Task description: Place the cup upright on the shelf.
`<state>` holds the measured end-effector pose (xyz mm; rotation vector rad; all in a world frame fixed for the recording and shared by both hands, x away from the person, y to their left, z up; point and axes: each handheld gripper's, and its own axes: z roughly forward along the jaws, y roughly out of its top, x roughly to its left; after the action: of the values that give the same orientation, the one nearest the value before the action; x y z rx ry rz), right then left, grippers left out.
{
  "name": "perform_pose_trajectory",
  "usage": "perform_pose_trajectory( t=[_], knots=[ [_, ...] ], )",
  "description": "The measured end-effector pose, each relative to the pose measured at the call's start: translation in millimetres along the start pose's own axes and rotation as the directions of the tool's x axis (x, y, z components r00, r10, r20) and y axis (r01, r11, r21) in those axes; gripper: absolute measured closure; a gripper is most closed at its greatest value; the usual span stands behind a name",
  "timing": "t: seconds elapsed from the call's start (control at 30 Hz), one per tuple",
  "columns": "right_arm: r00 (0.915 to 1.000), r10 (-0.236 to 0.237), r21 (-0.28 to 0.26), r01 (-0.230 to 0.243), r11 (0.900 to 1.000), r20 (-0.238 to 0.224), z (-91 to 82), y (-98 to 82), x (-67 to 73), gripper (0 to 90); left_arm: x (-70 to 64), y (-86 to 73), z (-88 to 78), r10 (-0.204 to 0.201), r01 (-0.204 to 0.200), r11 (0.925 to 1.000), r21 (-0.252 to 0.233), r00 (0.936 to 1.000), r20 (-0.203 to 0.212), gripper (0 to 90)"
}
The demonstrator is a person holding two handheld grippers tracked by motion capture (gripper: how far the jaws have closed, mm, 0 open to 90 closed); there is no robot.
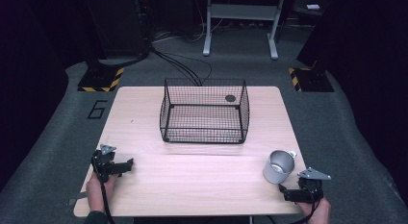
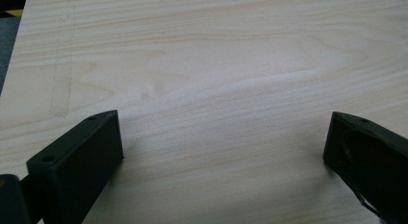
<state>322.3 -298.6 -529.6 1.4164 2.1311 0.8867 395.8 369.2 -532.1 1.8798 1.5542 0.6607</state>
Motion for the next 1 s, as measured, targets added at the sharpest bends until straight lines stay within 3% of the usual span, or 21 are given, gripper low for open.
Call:
perform_pose_trajectory(
  t=[0.2, 0.43, 0.67, 1.0],
  knots=[
    [0.9995, 0.021, -0.02, -0.022, 1.0, -0.021, -5.1, -0.1, 0.6, 0.0, 0.0, 0.0, 0.0, 0.0, 0.0, 1.0, 0.0, 1.0, -0.001, 0.2],
    [0.9985, 0.026, -0.063, -0.029, 0.998, -0.048, -23.0, 7.6, 4.4, 0.0, 0.1, 0.0, 0.0, 0.0, 0.0, 1.0, 0.0, 1.0, 0.0, 0.2],
    [0.9979, -0.003, -0.122, -0.005, 0.992, -0.065, -46.0, 29.8, 11.6, 0.0, 0.1, 0.0, 0.0, 0.0, 0.0, 1.0, 0.0, 1.0, 0.0, 0.2],
    [0.9965, -0.05, -0.156, 0.039, 0.987, -0.067, -53.5, 57.2, 17.7, 0.0, 0.1, 0.0, 0.0, 0.0, 0.0, 1.0, 0.0, 1.0, 0.0, 0.2]
  ],
)
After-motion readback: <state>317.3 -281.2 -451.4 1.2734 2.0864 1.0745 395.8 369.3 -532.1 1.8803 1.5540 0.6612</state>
